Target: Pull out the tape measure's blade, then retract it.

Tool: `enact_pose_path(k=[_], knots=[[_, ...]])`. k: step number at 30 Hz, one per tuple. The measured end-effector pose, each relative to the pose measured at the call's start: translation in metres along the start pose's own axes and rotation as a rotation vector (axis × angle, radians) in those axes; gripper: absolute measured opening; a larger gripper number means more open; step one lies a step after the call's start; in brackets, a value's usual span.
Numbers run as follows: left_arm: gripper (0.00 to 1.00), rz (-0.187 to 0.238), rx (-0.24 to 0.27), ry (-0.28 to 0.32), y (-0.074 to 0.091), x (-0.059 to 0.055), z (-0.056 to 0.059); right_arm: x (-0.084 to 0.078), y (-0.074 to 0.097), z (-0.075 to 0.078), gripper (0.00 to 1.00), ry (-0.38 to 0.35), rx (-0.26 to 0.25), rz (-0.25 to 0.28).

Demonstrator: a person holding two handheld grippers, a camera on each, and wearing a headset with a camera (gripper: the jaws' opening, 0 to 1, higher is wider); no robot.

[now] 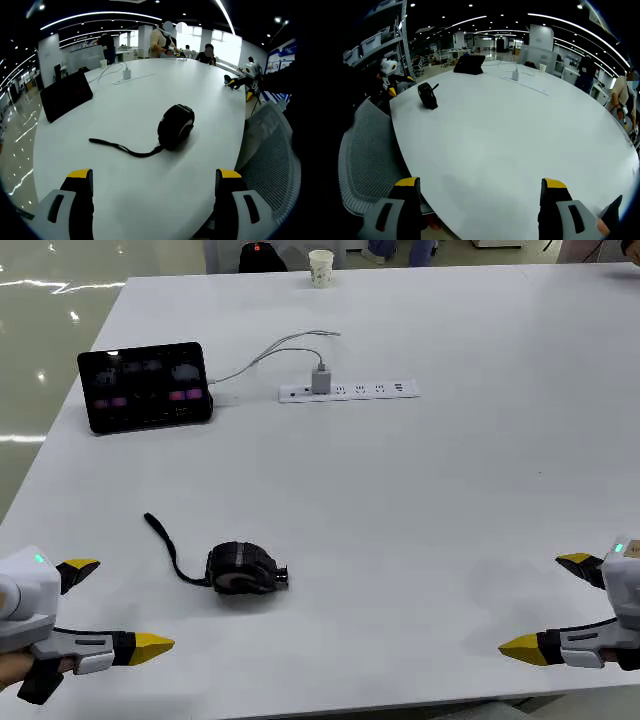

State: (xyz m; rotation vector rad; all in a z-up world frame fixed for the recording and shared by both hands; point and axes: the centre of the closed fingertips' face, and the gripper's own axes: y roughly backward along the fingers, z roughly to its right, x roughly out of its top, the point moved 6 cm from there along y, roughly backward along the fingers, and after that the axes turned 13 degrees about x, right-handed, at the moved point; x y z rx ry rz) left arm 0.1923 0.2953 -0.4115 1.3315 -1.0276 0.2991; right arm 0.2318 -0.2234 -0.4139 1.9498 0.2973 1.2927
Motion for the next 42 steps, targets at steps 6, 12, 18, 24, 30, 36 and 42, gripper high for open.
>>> enact_pose_path(k=[6,12,18,24,30,36,42], knots=[[0.99,-0.012,0.005,0.006,0.002,-0.006,-0.001,-0.002,-0.003,-0.001,0.99,0.002,0.006,0.001],[0.99,-0.023,0.005,0.003,0.002,-0.008,0.000,-0.004,-0.003,-0.001,0.99,-0.006,0.010,0.000],[0.99,-0.021,-0.022,0.012,-0.001,-0.007,0.002,0.005,-0.005,0.002,0.99,0.106,0.004,0.057],[0.98,-0.040,-0.057,-0.044,-0.012,-0.007,0.007,0.002,-0.014,0.004,0.99,0.083,0.031,0.033],[0.94,-0.037,-0.113,-0.123,-0.021,0.001,0.013,0.015,-0.024,0.003,0.99,0.107,0.038,0.030],[0.98,-0.060,-0.142,-0.174,-0.031,0.012,0.015,0.030,-0.035,0.004,0.99,0.130,0.062,0.033],[0.99,-0.099,-0.185,-0.286,-0.039,0.021,0.018,0.042,-0.045,0.002,0.99,0.171,0.095,0.017]])
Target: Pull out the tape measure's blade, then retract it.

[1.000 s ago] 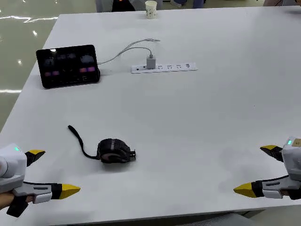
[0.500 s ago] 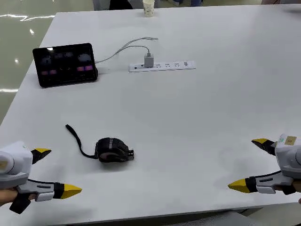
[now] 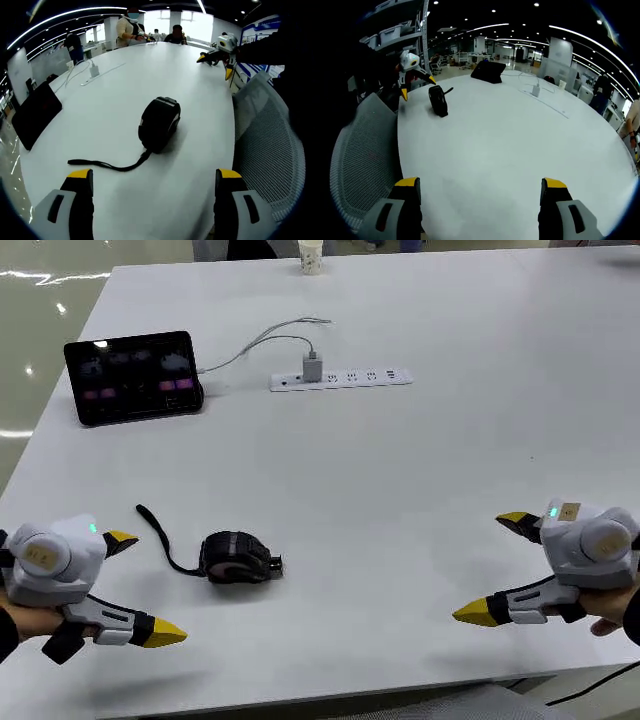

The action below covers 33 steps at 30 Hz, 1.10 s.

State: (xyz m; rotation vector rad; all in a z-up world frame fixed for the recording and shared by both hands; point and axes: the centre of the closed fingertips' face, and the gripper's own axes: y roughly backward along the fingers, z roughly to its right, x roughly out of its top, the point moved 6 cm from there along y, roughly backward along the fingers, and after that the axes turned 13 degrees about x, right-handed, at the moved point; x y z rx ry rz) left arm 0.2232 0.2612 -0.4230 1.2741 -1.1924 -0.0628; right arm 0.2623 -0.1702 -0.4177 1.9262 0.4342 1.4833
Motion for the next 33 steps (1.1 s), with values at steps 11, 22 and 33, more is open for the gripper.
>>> enact_pose_path(k=[11,22,33], knots=[[0.99,0.014,-0.009,-0.115,-0.016,0.028,-0.010,0.016,-0.025,0.007,0.99,0.085,0.092,-0.033],[0.99,-0.038,-0.102,-0.249,-0.031,0.047,0.000,0.036,-0.059,0.005,0.99,0.165,0.159,-0.054],[0.97,-0.049,-0.109,-0.324,-0.049,0.067,0.001,0.062,-0.090,0.004,0.99,0.180,0.215,-0.030]])
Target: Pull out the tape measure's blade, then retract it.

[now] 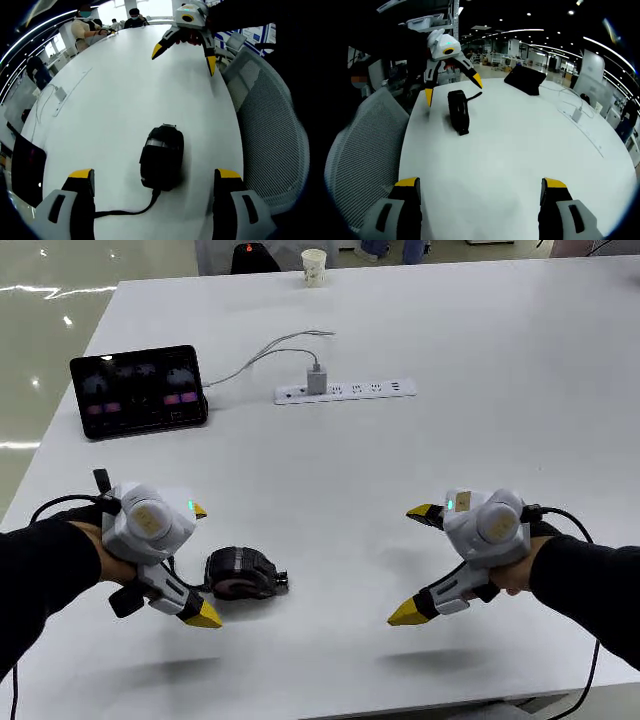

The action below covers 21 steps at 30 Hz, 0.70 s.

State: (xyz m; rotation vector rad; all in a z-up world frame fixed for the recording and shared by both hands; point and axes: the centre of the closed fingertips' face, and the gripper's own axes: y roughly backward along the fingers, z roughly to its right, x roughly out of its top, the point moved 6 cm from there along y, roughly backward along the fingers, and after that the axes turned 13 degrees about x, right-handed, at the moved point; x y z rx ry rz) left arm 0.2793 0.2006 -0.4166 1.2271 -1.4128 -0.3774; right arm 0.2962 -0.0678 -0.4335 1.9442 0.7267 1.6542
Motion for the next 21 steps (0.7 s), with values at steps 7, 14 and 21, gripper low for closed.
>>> enact_pose_path(k=[7,14,21], knots=[[0.95,-0.004,-0.025,-0.024,-0.013,0.005,0.002,0.014,-0.019,0.001,0.99,0.023,0.032,0.006],[0.88,0.004,-0.056,-0.052,-0.019,0.011,0.004,0.028,-0.041,0.002,0.99,0.039,0.066,0.030],[0.77,-0.009,-0.079,-0.094,-0.023,0.017,0.005,0.027,-0.053,0.000,0.99,0.051,0.102,-0.010]])
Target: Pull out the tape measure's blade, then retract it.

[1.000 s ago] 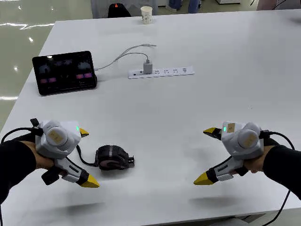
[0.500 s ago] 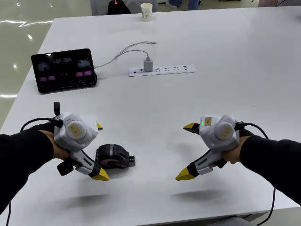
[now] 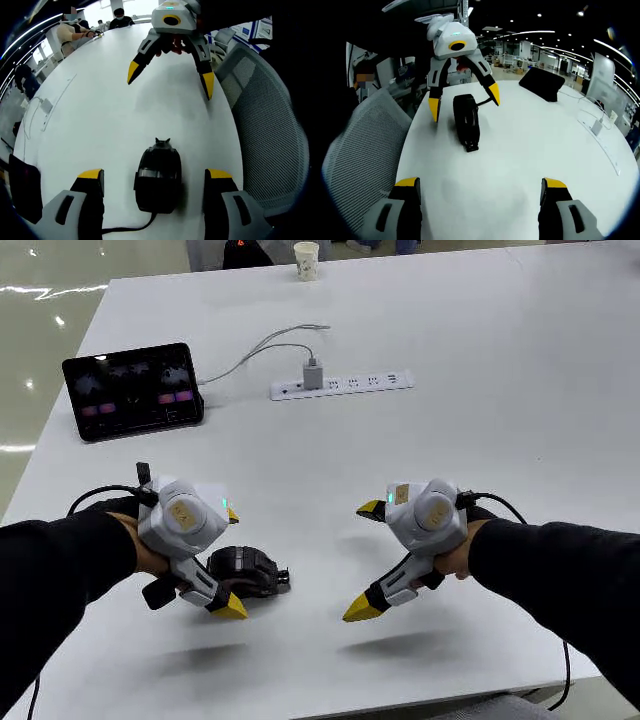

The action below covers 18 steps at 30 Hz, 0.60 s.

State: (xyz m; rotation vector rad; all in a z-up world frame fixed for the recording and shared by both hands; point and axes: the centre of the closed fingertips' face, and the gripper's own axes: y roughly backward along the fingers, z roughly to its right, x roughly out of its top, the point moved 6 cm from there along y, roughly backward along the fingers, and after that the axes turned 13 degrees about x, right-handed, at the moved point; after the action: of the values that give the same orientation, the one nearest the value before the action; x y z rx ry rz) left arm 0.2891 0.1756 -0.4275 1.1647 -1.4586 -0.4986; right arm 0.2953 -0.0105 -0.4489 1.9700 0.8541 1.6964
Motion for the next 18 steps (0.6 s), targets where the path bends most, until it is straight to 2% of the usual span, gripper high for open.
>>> enact_pose_path(k=[3,5,7,9,13,14,15,18], knots=[[0.69,-0.009,-0.007,-0.003,-0.003,0.002,0.000,0.000,0.000,-0.003,0.99,0.010,0.014,-0.006],[0.63,-0.016,-0.019,-0.007,-0.005,0.002,0.004,0.004,-0.001,-0.003,0.99,0.000,0.020,0.013],[0.51,-0.016,-0.029,-0.035,-0.006,0.003,0.007,0.009,-0.002,-0.003,0.99,0.002,0.024,0.026],[0.42,-0.024,-0.033,-0.034,-0.007,0.004,0.009,0.014,-0.003,-0.002,0.99,0.002,0.025,0.037],[0.36,-0.027,-0.022,-0.021,-0.010,0.006,0.009,0.022,-0.008,0.002,0.99,0.009,0.039,0.037],[0.33,-0.035,-0.003,-0.035,-0.011,0.006,0.006,0.023,-0.009,0.004,0.99,0.010,0.042,0.036],[0.32,-0.030,-0.017,-0.045,-0.011,0.006,0.007,0.025,-0.011,0.005,0.99,0.010,0.043,0.037],[0.32,-0.040,-0.016,-0.035,-0.011,0.005,0.006,0.029,-0.015,0.007,0.99,0.007,0.051,0.040]])
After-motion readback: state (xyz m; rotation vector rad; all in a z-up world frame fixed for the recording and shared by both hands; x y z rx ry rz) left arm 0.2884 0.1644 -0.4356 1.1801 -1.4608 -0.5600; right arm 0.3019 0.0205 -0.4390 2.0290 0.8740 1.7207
